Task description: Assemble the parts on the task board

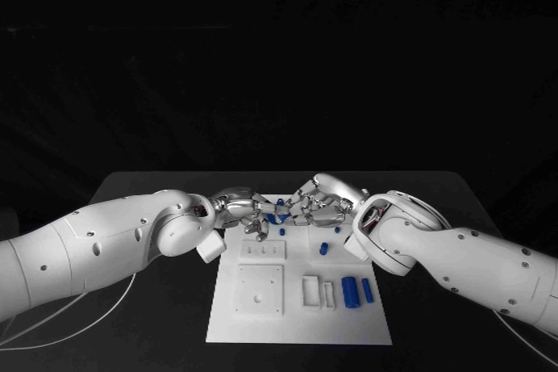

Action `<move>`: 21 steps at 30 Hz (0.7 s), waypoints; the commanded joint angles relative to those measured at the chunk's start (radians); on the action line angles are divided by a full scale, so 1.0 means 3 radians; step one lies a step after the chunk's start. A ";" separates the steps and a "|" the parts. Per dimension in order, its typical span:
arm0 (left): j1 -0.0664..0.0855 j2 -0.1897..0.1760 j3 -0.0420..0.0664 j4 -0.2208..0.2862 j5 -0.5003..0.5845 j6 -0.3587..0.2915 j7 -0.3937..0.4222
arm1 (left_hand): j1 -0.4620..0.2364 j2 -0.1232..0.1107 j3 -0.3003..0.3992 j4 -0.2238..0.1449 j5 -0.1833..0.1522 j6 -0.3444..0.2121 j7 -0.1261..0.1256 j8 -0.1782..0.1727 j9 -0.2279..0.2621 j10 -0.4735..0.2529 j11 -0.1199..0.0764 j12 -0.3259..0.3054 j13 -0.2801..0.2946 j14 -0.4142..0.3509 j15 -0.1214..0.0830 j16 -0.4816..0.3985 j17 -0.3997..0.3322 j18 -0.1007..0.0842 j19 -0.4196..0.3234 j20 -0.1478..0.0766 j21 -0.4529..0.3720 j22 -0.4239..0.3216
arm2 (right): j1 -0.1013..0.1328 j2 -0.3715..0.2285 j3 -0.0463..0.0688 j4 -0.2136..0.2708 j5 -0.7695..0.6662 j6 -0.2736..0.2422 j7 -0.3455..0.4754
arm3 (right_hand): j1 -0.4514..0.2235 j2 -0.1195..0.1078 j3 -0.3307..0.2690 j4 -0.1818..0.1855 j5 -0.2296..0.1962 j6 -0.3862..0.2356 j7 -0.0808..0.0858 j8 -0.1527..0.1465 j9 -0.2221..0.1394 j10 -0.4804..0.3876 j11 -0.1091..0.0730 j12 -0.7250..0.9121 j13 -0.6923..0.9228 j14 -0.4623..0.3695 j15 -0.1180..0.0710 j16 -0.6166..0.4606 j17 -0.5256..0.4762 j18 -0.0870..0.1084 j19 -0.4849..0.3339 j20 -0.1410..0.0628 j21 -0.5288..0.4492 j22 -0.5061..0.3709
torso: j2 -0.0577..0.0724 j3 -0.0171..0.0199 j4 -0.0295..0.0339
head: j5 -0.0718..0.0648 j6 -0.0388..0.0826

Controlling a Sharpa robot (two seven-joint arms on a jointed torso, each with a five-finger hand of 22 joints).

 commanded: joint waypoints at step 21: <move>0.0000 0.0025 0.0001 0.0016 -0.0011 0.0044 0.0021 | 0.0345 0.0192 -0.0143 0.0108 -0.0379 0.0095 -0.0167 -0.0001 -0.0258 0.0099 0.0024 -0.0133 -0.0015 -0.0061 0.0025 -0.0018 -0.0047 -0.0025 -0.0032 0.0035 -0.0051 0.0062 | -0.0002 0.0030 0.0002 0.0009 -0.0109 0.0051 0.0011 | -0.0061 0.0161 -0.0160 -0.0049 -0.0037 0.0354 -0.0150 0.0017 0.0111 0.0067 -0.0090 0.0040 0.0099 0.0016 -0.0072 0.0024 0.0057 -0.0031 0.0039 -0.0087 0.0065 0.0392 | 0.0001 0.0002 0.0002 | -0.0012 -0.0006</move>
